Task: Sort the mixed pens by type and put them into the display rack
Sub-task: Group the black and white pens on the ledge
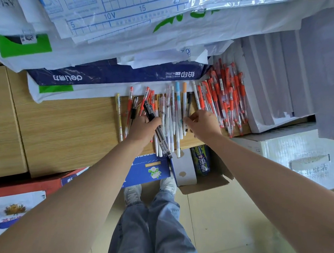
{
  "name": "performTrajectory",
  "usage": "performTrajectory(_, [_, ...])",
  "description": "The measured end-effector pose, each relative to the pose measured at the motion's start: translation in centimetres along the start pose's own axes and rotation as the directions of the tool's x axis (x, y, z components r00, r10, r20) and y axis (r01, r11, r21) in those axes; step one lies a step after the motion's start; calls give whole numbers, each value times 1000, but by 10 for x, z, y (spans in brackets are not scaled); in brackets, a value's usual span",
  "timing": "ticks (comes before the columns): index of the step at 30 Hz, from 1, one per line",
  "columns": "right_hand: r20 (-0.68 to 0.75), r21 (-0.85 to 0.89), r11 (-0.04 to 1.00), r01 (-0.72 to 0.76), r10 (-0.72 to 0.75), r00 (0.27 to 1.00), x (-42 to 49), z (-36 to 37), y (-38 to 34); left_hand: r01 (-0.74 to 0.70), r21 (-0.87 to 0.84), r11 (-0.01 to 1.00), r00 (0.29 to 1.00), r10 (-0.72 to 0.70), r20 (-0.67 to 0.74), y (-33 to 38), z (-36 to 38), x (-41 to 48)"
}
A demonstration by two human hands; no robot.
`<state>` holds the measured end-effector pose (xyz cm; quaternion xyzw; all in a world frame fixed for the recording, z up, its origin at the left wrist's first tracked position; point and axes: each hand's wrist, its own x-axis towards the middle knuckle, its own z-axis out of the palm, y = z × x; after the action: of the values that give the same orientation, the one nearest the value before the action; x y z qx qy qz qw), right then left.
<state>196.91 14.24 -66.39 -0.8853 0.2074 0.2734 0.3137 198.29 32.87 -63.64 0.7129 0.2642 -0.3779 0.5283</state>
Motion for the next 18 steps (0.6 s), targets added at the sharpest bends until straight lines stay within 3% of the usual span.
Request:
performTrajectory(3, [-33,98,994,54,-51,998,-12,-10,1,0,-11,1000,1000,0,-4,1,3,0])
performTrajectory(10, [44,284,945,160,-179,983,-43,-19,6,8,-67,998,1000,-7,16,7,10,0])
performTrajectory(18, [304,359,925,128,-245,921,-53,-10,-26,-13,-125,992,999,18,38,7,3,-13])
